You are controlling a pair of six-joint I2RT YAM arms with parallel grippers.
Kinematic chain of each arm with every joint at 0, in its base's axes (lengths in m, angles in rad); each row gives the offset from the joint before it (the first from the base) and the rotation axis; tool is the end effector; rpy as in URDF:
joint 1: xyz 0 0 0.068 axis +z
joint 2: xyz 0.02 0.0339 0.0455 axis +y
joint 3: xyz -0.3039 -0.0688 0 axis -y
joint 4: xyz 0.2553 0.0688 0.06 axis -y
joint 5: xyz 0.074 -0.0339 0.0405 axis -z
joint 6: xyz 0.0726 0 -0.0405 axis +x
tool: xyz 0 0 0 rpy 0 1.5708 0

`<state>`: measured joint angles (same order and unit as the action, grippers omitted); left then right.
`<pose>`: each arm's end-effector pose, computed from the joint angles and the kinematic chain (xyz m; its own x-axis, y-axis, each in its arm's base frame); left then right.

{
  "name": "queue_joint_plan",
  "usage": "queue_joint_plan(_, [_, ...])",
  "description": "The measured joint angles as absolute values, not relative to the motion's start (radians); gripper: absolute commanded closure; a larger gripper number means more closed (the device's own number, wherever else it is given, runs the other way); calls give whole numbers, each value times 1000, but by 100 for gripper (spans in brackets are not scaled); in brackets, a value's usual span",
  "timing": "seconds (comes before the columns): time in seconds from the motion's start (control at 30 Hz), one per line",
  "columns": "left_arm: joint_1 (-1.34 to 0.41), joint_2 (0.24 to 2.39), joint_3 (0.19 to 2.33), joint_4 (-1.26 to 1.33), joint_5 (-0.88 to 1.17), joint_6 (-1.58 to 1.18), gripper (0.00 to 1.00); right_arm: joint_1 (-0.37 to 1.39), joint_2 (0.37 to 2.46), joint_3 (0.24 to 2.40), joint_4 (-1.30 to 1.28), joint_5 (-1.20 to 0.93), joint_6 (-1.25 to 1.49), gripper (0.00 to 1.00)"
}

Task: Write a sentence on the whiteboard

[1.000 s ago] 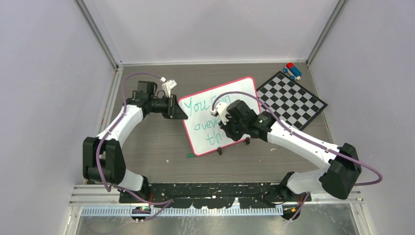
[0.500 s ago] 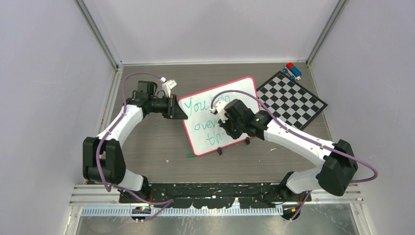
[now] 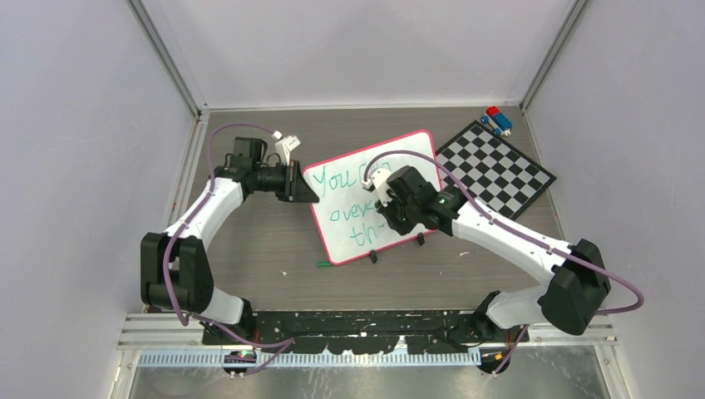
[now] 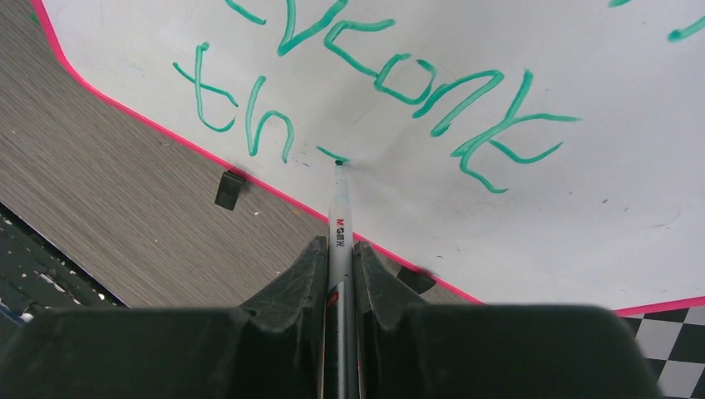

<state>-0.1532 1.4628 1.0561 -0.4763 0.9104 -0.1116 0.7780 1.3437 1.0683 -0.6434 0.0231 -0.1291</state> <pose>0.3082 -0.1056 0.2782 -0.8245 0.0582 -0.5629 0.5004 0.5396 -0.6771 0.2167 0.2111 0.2814 -0.4724 -0.6462 -0.5994 -0.7588 0.6441 -0.0963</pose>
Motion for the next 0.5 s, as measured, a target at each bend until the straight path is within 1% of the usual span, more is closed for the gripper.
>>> queue_joint_plan(0.33, [-153, 1463, 1056, -477, 911, -104, 100, 799, 1344, 1004, -646, 13, -130, 100])
queue_joint_plan(0.5, [-153, 1463, 1056, -477, 911, -104, 100, 800, 1344, 1007, -661, -10, -131, 100])
